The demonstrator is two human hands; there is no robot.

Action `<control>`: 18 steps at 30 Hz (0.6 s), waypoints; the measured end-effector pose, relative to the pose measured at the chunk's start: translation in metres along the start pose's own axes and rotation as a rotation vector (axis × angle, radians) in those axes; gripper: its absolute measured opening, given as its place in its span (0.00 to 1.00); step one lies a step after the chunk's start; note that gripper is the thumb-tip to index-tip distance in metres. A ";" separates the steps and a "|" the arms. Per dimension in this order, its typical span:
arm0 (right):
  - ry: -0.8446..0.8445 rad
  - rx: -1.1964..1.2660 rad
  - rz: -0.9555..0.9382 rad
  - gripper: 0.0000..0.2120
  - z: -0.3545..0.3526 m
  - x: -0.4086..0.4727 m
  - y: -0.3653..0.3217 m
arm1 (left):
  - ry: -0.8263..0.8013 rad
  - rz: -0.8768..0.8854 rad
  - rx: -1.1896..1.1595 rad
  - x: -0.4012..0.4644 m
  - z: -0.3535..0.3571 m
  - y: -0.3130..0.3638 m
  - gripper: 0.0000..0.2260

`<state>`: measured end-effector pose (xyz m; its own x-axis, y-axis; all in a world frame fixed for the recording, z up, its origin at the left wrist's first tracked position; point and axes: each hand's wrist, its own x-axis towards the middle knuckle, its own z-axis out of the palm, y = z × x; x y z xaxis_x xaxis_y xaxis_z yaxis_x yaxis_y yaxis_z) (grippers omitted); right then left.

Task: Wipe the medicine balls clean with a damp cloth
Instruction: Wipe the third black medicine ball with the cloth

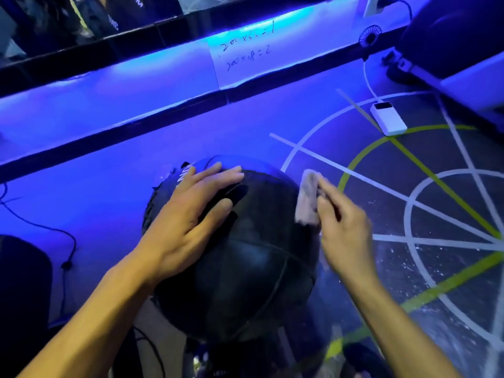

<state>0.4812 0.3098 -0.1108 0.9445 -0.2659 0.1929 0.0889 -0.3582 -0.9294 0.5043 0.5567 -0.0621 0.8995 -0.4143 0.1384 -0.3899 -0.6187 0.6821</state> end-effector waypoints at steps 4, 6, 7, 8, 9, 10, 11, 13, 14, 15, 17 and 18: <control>-0.166 -0.035 0.116 0.17 0.013 0.013 0.016 | 0.139 -0.119 0.055 -0.018 -0.027 -0.016 0.22; -0.227 -0.017 0.161 0.17 0.009 0.013 0.022 | 0.211 -0.286 0.031 -0.033 -0.030 -0.029 0.29; -0.227 0.021 0.193 0.16 0.010 0.017 0.021 | 0.218 -0.332 -0.015 -0.039 -0.025 -0.032 0.32; -0.213 0.042 0.177 0.15 0.012 0.020 0.014 | 0.229 -0.341 -0.043 -0.041 -0.019 -0.034 0.34; -0.191 0.028 0.090 0.15 0.017 0.020 0.003 | 0.237 -0.330 -0.038 -0.039 -0.013 -0.034 0.35; -0.181 0.001 -0.046 0.17 0.022 0.016 -0.009 | 0.235 -0.318 -0.019 -0.033 -0.010 -0.033 0.36; -0.222 -0.030 -0.213 0.18 0.030 0.004 -0.022 | 0.235 -0.311 0.004 -0.026 -0.009 -0.033 0.36; -0.441 -0.117 -0.600 0.16 0.038 -0.033 -0.035 | 0.208 -0.314 0.009 -0.016 -0.008 -0.036 0.34; -0.550 -0.164 -0.773 0.15 0.036 -0.051 -0.035 | 0.190 -0.312 -0.010 -0.013 -0.008 -0.038 0.32; -0.618 -0.209 -0.891 0.16 0.030 -0.062 -0.032 | 0.166 -0.310 -0.026 -0.012 -0.008 -0.040 0.30; -0.625 -0.253 -0.957 0.18 0.012 -0.052 -0.027 | 0.127 -0.283 -0.034 -0.012 -0.002 -0.036 0.26; -0.571 -0.239 -0.901 0.18 0.006 -0.038 -0.026 | 0.128 -0.271 -0.028 -0.013 0.002 -0.031 0.26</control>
<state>0.4449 0.3343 -0.0956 0.5767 0.6134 0.5396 0.8156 -0.3943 -0.4235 0.5046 0.5795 -0.0861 0.9883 -0.1478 0.0371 -0.1283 -0.6756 0.7261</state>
